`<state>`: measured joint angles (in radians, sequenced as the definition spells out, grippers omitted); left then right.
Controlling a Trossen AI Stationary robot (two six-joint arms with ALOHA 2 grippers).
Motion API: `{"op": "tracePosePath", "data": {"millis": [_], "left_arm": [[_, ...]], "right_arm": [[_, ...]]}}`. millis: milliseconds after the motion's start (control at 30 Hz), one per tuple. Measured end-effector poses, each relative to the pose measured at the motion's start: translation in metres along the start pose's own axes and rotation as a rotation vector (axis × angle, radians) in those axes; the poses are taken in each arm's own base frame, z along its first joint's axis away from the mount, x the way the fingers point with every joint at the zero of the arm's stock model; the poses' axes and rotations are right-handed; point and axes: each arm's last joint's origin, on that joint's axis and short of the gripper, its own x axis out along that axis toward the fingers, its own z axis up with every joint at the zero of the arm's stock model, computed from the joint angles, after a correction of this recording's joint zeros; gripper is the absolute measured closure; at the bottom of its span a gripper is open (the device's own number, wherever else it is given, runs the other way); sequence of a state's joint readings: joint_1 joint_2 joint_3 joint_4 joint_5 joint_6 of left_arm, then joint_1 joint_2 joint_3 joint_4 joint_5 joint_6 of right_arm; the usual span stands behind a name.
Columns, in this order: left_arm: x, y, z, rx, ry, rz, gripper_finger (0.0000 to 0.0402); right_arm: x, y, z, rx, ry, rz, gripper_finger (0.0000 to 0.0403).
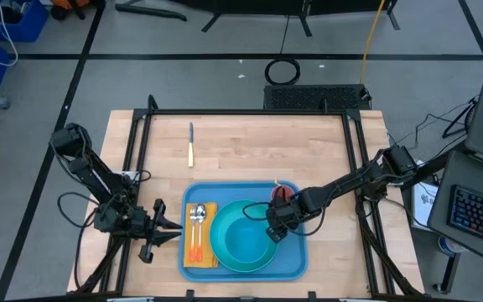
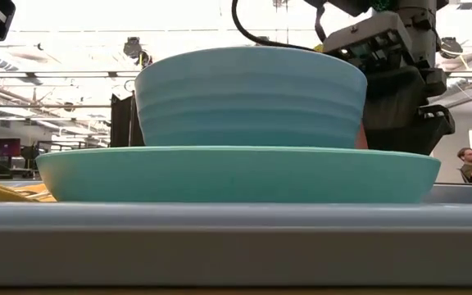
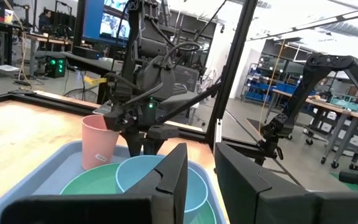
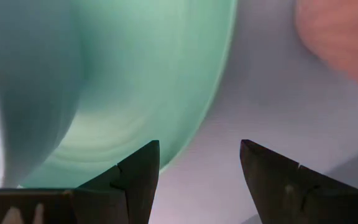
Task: Set up tray
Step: Adjust the light blue plate on the blue tray
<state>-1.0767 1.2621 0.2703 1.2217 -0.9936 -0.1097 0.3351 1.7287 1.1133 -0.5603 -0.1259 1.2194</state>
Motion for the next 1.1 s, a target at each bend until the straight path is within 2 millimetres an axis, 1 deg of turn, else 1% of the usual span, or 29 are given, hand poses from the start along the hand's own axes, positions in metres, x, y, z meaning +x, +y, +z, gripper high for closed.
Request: {"op": "tracePosePath", "data": {"millis": [800, 1100], "left_arm": [[0.0, 0.0, 0.0, 0.0, 0.0, 0.0, 0.0316], [0.0, 0.0, -0.0001, 0.0, 0.0, 0.0, 0.0316]], "right_arm": [[-0.0004, -0.0072, -0.0022, 0.033, 0.01, -0.079, 0.019], [-0.0006, -0.0067, -0.0028, 0.038, 0.033, -0.071, 0.019]]}}
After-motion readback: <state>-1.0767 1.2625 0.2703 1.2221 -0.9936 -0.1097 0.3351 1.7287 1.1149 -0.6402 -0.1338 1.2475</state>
